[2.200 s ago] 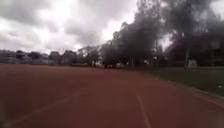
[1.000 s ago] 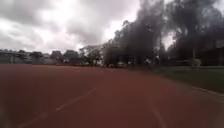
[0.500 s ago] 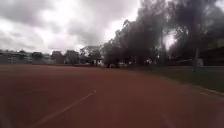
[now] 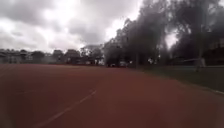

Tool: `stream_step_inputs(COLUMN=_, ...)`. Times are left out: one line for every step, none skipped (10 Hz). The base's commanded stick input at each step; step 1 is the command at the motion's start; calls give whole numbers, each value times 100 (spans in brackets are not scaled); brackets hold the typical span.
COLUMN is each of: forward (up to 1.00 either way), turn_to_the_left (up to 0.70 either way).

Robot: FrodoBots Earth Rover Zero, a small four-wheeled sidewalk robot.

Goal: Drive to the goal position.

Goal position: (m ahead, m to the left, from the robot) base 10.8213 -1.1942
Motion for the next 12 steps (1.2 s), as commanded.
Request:
stream_step_inputs(forward=70, turn_to_the_left=0)
stream_step_inputs(forward=70, turn_to_the_left=0)
stream_step_inputs(forward=70, turn_to_the_left=0)
stream_step_inputs(forward=70, turn_to_the_left=0)
stream_step_inputs(forward=70, turn_to_the_left=0)
stream_step_inputs(forward=70, turn_to_the_left=0)
stream_step_inputs(forward=70, turn_to_the_left=0)
stream_step_inputs(forward=70, turn_to_the_left=0)
stream_step_inputs(forward=70, turn_to_the_left=0)
stream_step_inputs(forward=70, turn_to_the_left=-2)
stream_step_inputs(forward=70, turn_to_the_left=-6)
stream_step_inputs(forward=70, turn_to_the_left=-35)
